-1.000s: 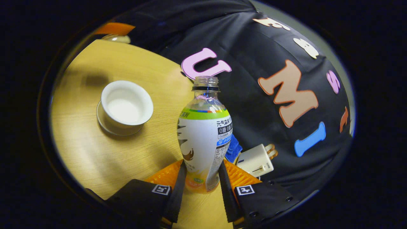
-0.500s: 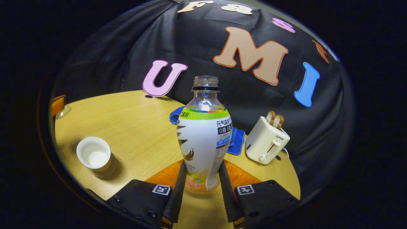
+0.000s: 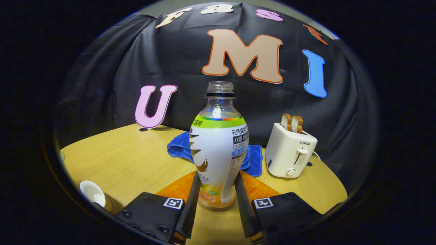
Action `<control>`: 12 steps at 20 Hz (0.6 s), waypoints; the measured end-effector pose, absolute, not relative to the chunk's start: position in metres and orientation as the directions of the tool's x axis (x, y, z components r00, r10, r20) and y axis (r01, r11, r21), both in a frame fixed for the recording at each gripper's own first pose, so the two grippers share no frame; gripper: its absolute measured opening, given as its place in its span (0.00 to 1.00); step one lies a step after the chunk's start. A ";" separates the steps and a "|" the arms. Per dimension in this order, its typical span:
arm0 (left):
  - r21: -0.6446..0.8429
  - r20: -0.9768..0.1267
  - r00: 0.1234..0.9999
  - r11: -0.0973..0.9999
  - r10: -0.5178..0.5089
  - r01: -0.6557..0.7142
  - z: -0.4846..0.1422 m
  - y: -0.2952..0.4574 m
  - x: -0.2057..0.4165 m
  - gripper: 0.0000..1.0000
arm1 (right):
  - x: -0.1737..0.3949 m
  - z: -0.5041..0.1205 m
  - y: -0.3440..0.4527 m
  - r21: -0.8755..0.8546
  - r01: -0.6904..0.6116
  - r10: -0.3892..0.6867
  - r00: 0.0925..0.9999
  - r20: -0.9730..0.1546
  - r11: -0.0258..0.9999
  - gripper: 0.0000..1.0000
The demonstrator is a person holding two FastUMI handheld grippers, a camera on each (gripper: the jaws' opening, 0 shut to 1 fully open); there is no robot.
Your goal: Open the teacup lid with one hand, grasp the water bottle and pour water into the teacup with the other hand; after pouring, place the water bottle on the coaster and then close the teacup lid.
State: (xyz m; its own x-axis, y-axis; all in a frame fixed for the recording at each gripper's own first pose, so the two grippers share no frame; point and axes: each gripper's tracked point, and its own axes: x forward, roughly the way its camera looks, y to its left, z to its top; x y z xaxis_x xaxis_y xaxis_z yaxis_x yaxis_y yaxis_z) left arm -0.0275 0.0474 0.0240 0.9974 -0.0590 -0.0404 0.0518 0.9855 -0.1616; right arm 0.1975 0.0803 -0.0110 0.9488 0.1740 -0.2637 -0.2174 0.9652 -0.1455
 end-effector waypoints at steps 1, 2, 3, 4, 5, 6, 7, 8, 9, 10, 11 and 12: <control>-0.164 -0.041 0.997 0.985 -0.061 0.054 0.024 0.046 -0.028 0.23 | 0.201 -0.014 0.081 -0.134 -0.212 0.171 0.949 -0.263 0.968 0.60; -0.164 -0.040 0.997 0.985 -0.064 0.057 0.025 0.045 -0.028 0.23 | 0.205 -0.018 0.082 -0.122 -0.207 0.170 0.949 -0.264 0.971 0.60; -0.165 -0.038 0.997 0.985 -0.067 0.059 0.026 0.044 -0.028 0.23 | 0.210 -0.022 0.082 -0.107 -0.199 0.165 0.949 -0.268 0.974 0.59; -0.166 -0.036 0.997 0.984 -0.068 0.061 0.026 0.044 -0.029 0.23 | 0.213 -0.025 0.082 -0.093 -0.196 0.165 0.948 -0.271 0.976 0.60; -0.169 -0.036 0.997 0.984 -0.070 0.063 0.027 0.043 -0.029 0.23 | 0.216 -0.027 0.081 -0.080 -0.189 0.161 0.948 -0.276 0.979 0.59; -0.173 -0.035 0.997 0.983 -0.074 0.067 0.026 0.041 -0.029 0.23 | 0.218 -0.030 0.080 -0.069 -0.185 0.159 0.947 -0.280 0.980 0.61; -0.176 -0.037 0.996 0.982 -0.079 0.071 0.026 0.040 -0.029 0.23 | 0.220 -0.034 0.080 -0.059 -0.182 0.158 0.944 -0.288 0.982 0.61; -0.178 -0.039 0.996 0.981 -0.081 0.073 0.025 0.039 -0.028 0.23 | 0.221 -0.035 0.079 -0.055 -0.178 0.154 0.943 -0.294 0.983 0.61; -0.179 -0.041 0.996 0.981 -0.082 0.074 0.024 0.039 -0.028 0.23 | 0.222 -0.038 0.078 -0.055 -0.172 0.148 0.943 -0.299 0.984 0.60; -0.178 -0.042 0.996 0.981 -0.082 0.074 0.024 0.039 -0.028 0.23 | 0.223 -0.041 0.078 -0.051 -0.173 0.150 0.941 -0.303 0.984 0.59; -0.176 -0.042 0.996 0.982 -0.082 0.074 0.024 0.039 -0.029 0.23 | 0.223 -0.044 0.079 -0.046 -0.172 0.150 0.940 -0.308 0.984 0.59; -0.175 -0.041 0.996 0.982 -0.082 0.074 0.024 0.039 -0.028 0.23 | 0.223 -0.047 0.080 -0.041 -0.176 0.155 0.938 -0.311 0.984 0.61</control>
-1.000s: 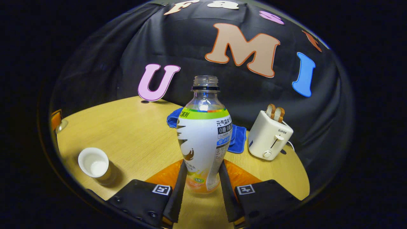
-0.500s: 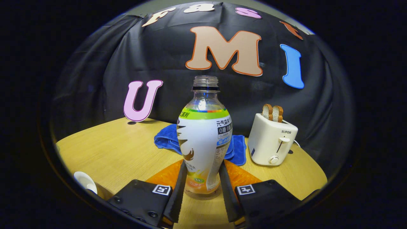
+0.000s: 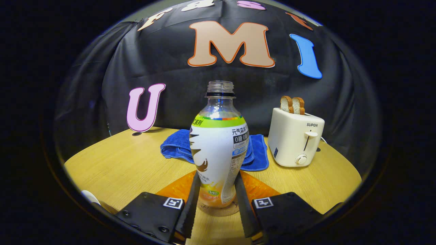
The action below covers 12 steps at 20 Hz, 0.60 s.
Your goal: Open the teacup lid with one hand, grasp the water bottle and pour water into the teacup with the other hand; after pouring, place the water bottle on the coaster and then close the teacup lid.
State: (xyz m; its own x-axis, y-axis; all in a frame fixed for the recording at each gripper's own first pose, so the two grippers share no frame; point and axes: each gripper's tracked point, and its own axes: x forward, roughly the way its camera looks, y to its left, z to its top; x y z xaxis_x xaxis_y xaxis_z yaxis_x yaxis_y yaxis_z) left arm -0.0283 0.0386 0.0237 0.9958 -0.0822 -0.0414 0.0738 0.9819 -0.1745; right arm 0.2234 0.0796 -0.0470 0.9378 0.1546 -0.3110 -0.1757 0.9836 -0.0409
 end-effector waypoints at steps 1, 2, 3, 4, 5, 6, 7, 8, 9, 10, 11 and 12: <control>-0.174 -0.041 0.996 0.982 -0.083 0.075 0.025 0.039 -0.029 0.24 | 0.222 -0.048 0.080 -0.043 -0.174 0.152 0.937 -0.316 0.984 0.60; -0.174 -0.042 0.996 0.982 -0.084 0.076 0.024 0.038 -0.028 0.23 | 0.222 -0.047 0.080 -0.049 -0.174 0.151 0.942 -0.300 0.984 0.65; -0.175 -0.043 0.995 0.982 -0.085 0.076 0.024 0.037 -0.028 0.23 | 0.222 -0.049 0.081 -0.062 -0.178 0.152 0.942 -0.299 0.982 0.65; -0.175 -0.045 0.995 0.982 -0.086 0.077 0.023 0.037 -0.028 0.23 | 0.221 -0.047 0.081 -0.071 -0.179 0.151 0.946 -0.287 0.981 0.64; -0.174 -0.047 0.995 0.982 -0.086 0.077 0.023 0.037 -0.028 0.23 | 0.220 -0.047 0.081 -0.071 -0.178 0.151 0.946 -0.287 0.981 0.65; -0.171 -0.047 0.995 0.982 -0.086 0.077 0.022 0.035 -0.028 0.23 | 0.220 -0.047 0.081 -0.071 -0.176 0.149 0.947 -0.283 0.982 0.64; -0.169 -0.049 0.995 0.983 -0.088 0.078 0.023 0.034 -0.029 0.23 | 0.220 -0.048 0.080 -0.066 -0.172 0.147 0.947 -0.287 0.983 0.68; -0.170 -0.047 0.995 0.982 -0.090 0.081 0.023 0.034 -0.029 0.23 | 0.221 -0.048 0.078 -0.063 -0.167 0.143 0.947 -0.288 0.984 0.70; -0.173 -0.043 0.995 0.981 -0.095 0.086 0.025 0.031 -0.029 0.23 | 0.221 -0.050 0.078 -0.062 -0.169 0.144 0.946 -0.291 0.984 0.71; -0.172 -0.041 0.994 0.981 -0.099 0.090 0.025 0.029 -0.029 0.23 | 0.219 -0.051 0.078 -0.065 -0.169 0.143 0.945 -0.293 0.984 0.76; -0.168 -0.040 0.994 0.982 -0.098 0.091 0.026 0.028 -0.028 0.23 | 0.220 -0.054 0.078 -0.072 -0.169 0.141 0.945 -0.294 0.983 0.76; -0.162 -0.039 0.994 0.983 -0.098 0.091 0.026 0.027 -0.028 0.23 | 0.218 -0.055 0.077 -0.077 -0.170 0.141 0.945 -0.295 0.982 0.81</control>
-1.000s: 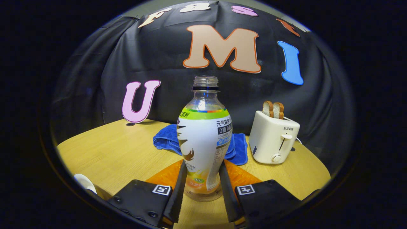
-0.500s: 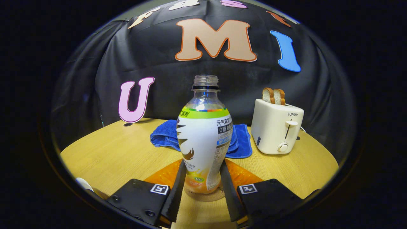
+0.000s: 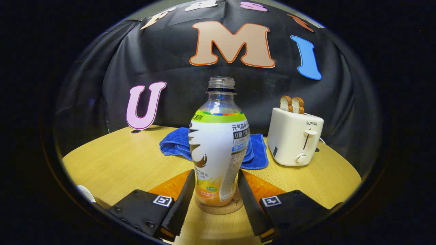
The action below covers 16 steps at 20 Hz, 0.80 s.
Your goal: Open the teacup lid with one hand, grasp the water bottle and pour water into the teacup with the other hand; after pouring, place the water bottle on the coaster and then close the teacup lid.
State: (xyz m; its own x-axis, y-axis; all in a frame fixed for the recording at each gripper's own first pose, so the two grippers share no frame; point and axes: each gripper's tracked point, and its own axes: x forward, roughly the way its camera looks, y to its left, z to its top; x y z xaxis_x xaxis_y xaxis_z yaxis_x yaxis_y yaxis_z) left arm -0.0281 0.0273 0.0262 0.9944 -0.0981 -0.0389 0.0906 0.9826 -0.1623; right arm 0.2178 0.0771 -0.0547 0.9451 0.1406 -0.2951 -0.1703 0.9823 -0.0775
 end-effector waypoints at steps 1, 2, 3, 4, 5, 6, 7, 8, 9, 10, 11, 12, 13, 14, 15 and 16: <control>-0.160 -0.040 0.994 0.983 -0.100 0.093 0.027 0.025 -0.028 0.23 | 0.216 -0.056 0.077 -0.080 -0.173 0.143 0.945 -0.293 0.982 0.86; -0.159 -0.039 0.994 0.983 -0.103 0.095 0.026 0.023 -0.027 0.23 | 0.215 -0.057 0.078 -0.082 -0.177 0.146 0.945 -0.291 0.981 0.91; -0.162 -0.037 0.994 0.982 -0.107 0.100 0.028 0.020 -0.026 0.23 | 0.212 -0.055 0.076 -0.086 -0.177 0.146 0.947 -0.286 0.981 0.93; -0.162 -0.037 0.993 0.981 -0.116 0.109 0.028 0.017 -0.024 0.23 | 0.211 -0.053 0.076 -0.088 -0.178 0.147 0.950 -0.274 0.980 0.95; -0.157 -0.035 0.991 0.980 -0.126 0.120 0.029 0.012 -0.022 0.23 | 0.208 -0.049 0.074 -0.088 -0.176 0.148 0.954 -0.259 0.980 0.97; -0.149 -0.033 0.990 0.980 -0.136 0.129 0.029 0.007 -0.019 0.23 | 0.202 -0.044 0.072 -0.086 -0.174 0.149 0.959 -0.243 0.981 0.99; -0.143 -0.035 0.989 0.980 -0.145 0.138 0.029 0.003 -0.015 0.23 | 0.197 -0.038 0.070 -0.077 -0.173 0.152 0.962 -0.227 0.982 0.96; -0.138 -0.037 0.987 0.979 -0.154 0.148 0.028 -0.002 -0.011 0.23 | 0.191 -0.033 0.068 -0.069 -0.176 0.158 0.965 -0.211 0.982 0.99; -0.136 -0.039 0.986 0.978 -0.163 0.157 0.028 -0.007 -0.007 0.23 | 0.184 -0.026 0.066 -0.062 -0.174 0.160 0.968 -0.194 0.983 0.99; -0.135 -0.044 0.985 0.978 -0.169 0.162 0.026 -0.012 -0.003 0.23 | 0.177 -0.020 0.061 -0.055 -0.173 0.161 0.971 -0.176 0.983 0.99; -0.133 -0.050 0.984 0.977 -0.173 0.165 0.024 -0.016 0.000 0.23 | 0.169 -0.014 0.058 -0.044 -0.173 0.164 0.974 -0.157 0.984 0.94; -0.133 -0.053 0.983 0.977 -0.176 0.168 0.022 -0.020 0.004 0.23 | 0.162 -0.009 0.055 -0.030 -0.177 0.171 0.975 -0.142 0.984 0.94; -0.135 -0.058 0.982 0.976 -0.182 0.173 0.018 -0.025 0.007 0.23 | 0.155 -0.002 0.054 -0.016 -0.182 0.179 0.976 -0.128 0.983 0.99; -0.136 -0.063 0.980 0.975 -0.188 0.178 0.015 -0.029 0.009 0.23 | 0.149 0.003 0.052 -0.002 -0.188 0.187 0.975 -0.118 0.982 0.98; -0.136 -0.072 0.979 0.974 -0.191 0.180 0.013 -0.034 0.012 0.23 | 0.143 0.009 0.050 0.008 -0.194 0.193 0.975 -0.107 0.981 0.98; -0.133 -0.078 0.978 0.974 -0.194 0.183 0.010 -0.037 0.014 0.23 | 0.138 0.016 0.048 0.017 -0.198 0.199 0.975 -0.096 0.980 0.94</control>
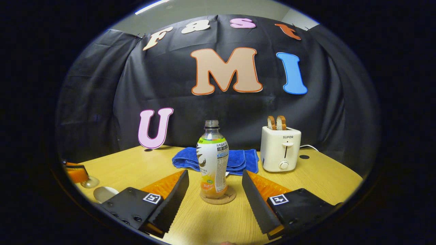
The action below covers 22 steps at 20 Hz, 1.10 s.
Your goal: Open the teacup lid with one hand, grasp the water bottle and pour water into the teacup with the other hand; after pouring, place the water bottle on the coaster and then close the teacup lid.
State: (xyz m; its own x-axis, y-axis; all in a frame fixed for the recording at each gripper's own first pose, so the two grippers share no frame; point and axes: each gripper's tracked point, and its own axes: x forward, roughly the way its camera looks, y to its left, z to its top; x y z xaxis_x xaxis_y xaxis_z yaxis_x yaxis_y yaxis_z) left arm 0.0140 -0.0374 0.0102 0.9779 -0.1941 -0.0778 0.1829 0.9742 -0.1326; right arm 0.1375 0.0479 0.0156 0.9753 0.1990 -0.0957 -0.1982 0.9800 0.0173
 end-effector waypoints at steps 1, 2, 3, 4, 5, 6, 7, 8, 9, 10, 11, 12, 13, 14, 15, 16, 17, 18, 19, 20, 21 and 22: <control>-0.128 -0.084 0.977 0.974 -0.197 0.186 0.008 -0.041 0.016 0.23 | 0.131 0.021 0.047 0.025 -0.203 0.205 0.975 -0.085 0.979 0.98; -0.119 -0.088 0.975 0.974 -0.202 0.191 0.005 -0.046 0.018 0.23 | 0.127 0.027 0.045 0.031 -0.207 0.209 0.975 -0.075 0.978 0.98; -0.105 -0.095 0.974 0.975 -0.204 0.194 0.003 -0.049 0.020 0.23 | 0.123 0.030 0.043 0.038 -0.210 0.212 0.975 -0.066 0.977 0.98; -0.085 -0.101 0.974 0.977 -0.201 0.193 0.000 -0.051 0.022 0.23 | 0.120 0.032 0.043 0.043 -0.213 0.216 0.975 -0.059 0.976 1.00; -0.064 -0.106 0.975 0.980 -0.196 0.190 -0.003 -0.052 0.023 0.23 | 0.116 0.035 0.041 0.046 -0.215 0.218 0.975 -0.050 0.975 0.98; -0.054 -0.109 0.975 0.980 -0.195 0.190 -0.005 -0.054 0.025 0.23 | 0.113 0.037 0.040 0.043 -0.216 0.218 0.975 -0.046 0.975 1.00; -0.052 -0.114 0.973 0.979 -0.200 0.195 -0.006 -0.057 0.026 0.23 | 0.111 0.037 0.038 0.040 -0.217 0.219 0.975 -0.044 0.975 0.94; -0.056 -0.117 0.971 0.978 -0.207 0.202 -0.009 -0.061 0.026 0.23 | 0.109 0.035 0.037 0.036 -0.220 0.222 0.974 -0.047 0.975 0.94; -0.060 -0.119 0.970 0.977 -0.210 0.204 -0.009 -0.064 0.027 0.23 | 0.107 0.033 0.036 0.034 -0.222 0.224 0.973 -0.051 0.974 0.96; -0.059 -0.123 0.970 0.977 -0.211 0.206 -0.011 -0.065 0.028 0.23 | 0.105 0.032 0.035 0.035 -0.224 0.225 0.973 -0.056 0.974 0.98; -0.055 -0.127 0.970 0.977 -0.209 0.204 -0.013 -0.066 0.028 0.23 | 0.104 0.030 0.034 0.038 -0.225 0.227 0.972 -0.059 0.974 1.00; -0.050 -0.130 0.970 0.978 -0.208 0.203 -0.014 -0.066 0.028 0.23 | 0.102 0.029 0.033 0.040 -0.227 0.230 0.971 -0.061 0.973 0.98; -0.046 -0.134 0.970 0.979 -0.204 0.200 -0.016 -0.066 0.029 0.23 | 0.102 0.026 0.031 0.042 -0.225 0.227 0.972 -0.065 0.973 0.98; -0.044 -0.139 0.970 0.979 -0.202 0.198 -0.018 -0.066 0.029 0.23 | 0.101 0.024 0.030 0.044 -0.226 0.229 0.971 -0.068 0.973 0.98; -0.040 -0.131 0.971 0.979 -0.202 0.199 -0.019 -0.066 0.028 0.23 | 0.100 0.023 0.030 0.044 -0.226 0.229 0.971 -0.070 0.973 0.98; -0.037 -0.124 0.972 0.979 -0.202 0.199 -0.017 -0.067 0.028 0.24 | 0.099 0.022 0.028 0.043 -0.223 0.226 0.972 -0.073 0.974 0.98; -0.030 -0.121 0.973 0.980 -0.199 0.197 -0.017 -0.067 0.029 0.23 | 0.098 0.021 0.026 0.044 -0.221 0.224 0.972 -0.074 0.974 0.98; -0.024 -0.113 0.974 0.980 -0.197 0.195 -0.016 -0.066 0.028 0.24 | 0.097 0.021 0.025 0.049 -0.220 0.224 0.972 -0.076 0.974 0.98; -0.020 -0.110 0.975 0.981 -0.194 0.193 -0.016 -0.066 0.029 0.24 | 0.096 0.021 0.026 0.060 -0.222 0.226 0.971 -0.073 0.973 0.98; -0.017 -0.109 0.975 0.981 -0.195 0.195 -0.016 -0.067 0.028 0.24 | 0.094 0.021 0.028 0.069 -0.224 0.229 0.971 -0.074 0.972 0.94; -0.013 -0.110 0.975 0.981 -0.192 0.192 -0.016 -0.067 0.028 0.24 | 0.092 0.020 0.028 0.075 -0.227 0.232 0.970 -0.075 0.971 0.94; -0.009 -0.112 0.976 0.982 -0.187 0.188 -0.017 -0.066 0.028 0.25 | 0.091 0.021 0.028 0.075 -0.227 0.232 0.970 -0.074 0.971 0.99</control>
State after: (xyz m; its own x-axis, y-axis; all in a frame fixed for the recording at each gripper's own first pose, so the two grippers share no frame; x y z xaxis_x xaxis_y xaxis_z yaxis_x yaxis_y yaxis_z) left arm 0.0282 -0.0661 -0.0167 0.9758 -0.1874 -0.1123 0.1876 0.9822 -0.0090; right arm 0.0909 0.0281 0.0207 0.9698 0.2324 -0.0742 -0.2270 0.9710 0.0748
